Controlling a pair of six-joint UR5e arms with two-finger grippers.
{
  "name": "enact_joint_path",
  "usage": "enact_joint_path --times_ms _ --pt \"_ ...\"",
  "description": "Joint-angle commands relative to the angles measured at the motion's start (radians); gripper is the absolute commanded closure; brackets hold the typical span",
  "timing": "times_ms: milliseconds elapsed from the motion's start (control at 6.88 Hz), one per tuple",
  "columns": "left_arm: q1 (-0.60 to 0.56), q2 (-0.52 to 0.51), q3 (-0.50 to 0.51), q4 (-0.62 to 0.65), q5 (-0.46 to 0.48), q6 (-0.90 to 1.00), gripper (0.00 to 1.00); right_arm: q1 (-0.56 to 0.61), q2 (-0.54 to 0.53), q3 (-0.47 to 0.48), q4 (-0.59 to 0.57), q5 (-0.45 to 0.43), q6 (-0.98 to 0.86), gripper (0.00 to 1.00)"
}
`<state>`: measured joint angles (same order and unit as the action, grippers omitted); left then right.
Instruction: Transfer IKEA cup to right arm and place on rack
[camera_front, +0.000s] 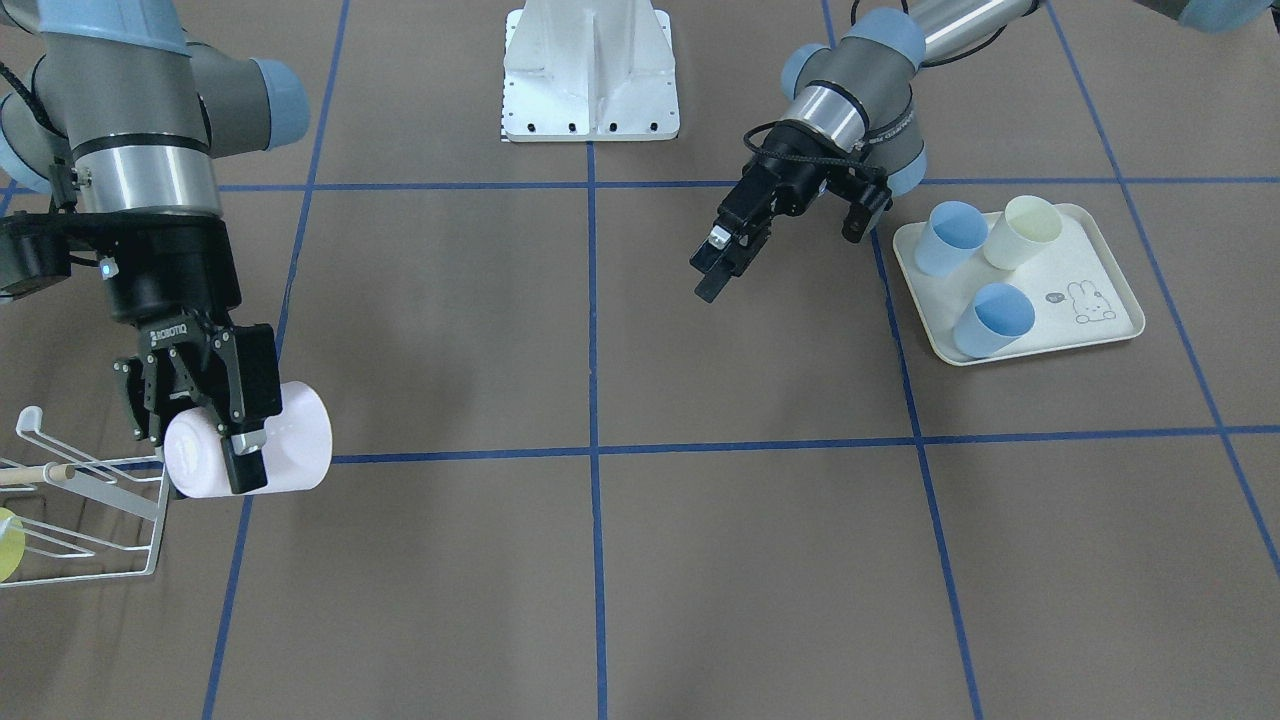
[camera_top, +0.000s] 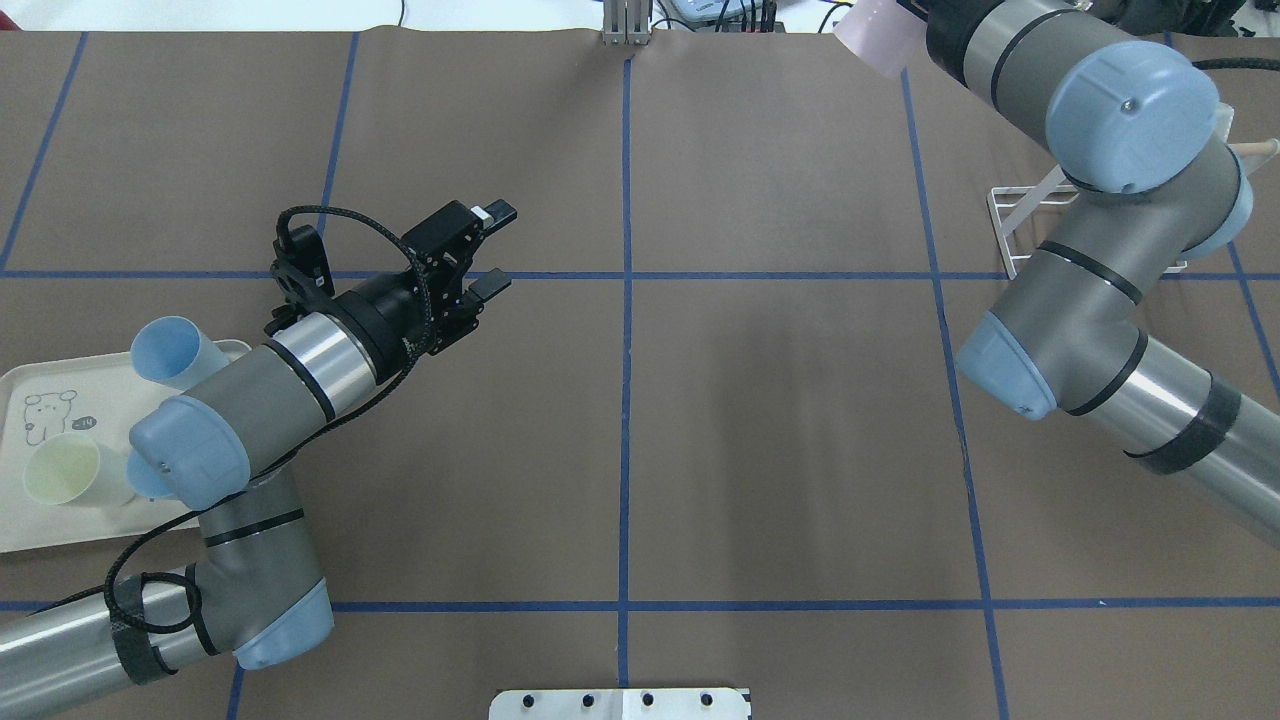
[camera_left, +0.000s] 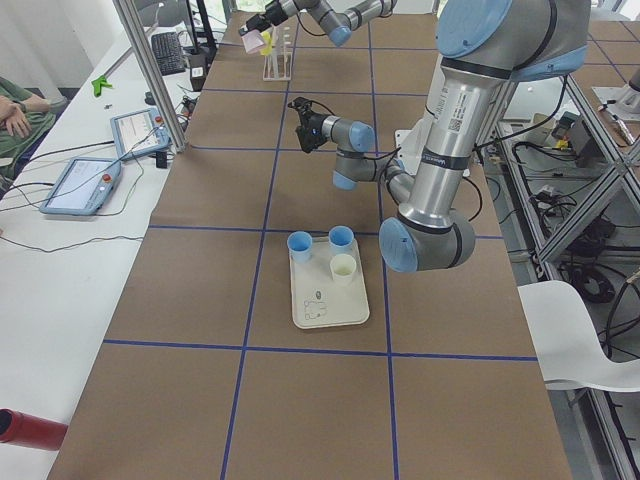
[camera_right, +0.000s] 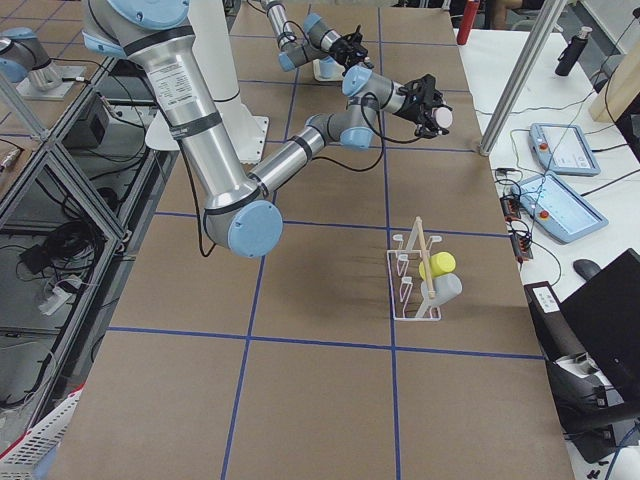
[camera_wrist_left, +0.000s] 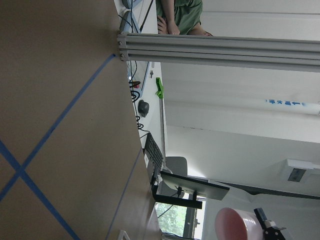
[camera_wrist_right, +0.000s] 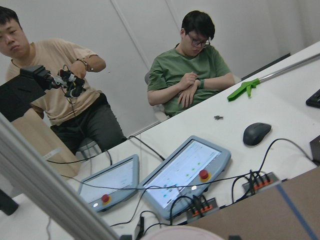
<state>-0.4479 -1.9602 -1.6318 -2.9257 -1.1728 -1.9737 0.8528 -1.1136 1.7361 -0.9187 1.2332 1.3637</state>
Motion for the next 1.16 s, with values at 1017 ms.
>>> enact_joint_path --times_ms 1017 --pt "-0.242 0.288 -0.499 0.855 -0.383 0.495 0.01 0.081 -0.071 -0.196 -0.097 -0.296 -0.209 1.0"
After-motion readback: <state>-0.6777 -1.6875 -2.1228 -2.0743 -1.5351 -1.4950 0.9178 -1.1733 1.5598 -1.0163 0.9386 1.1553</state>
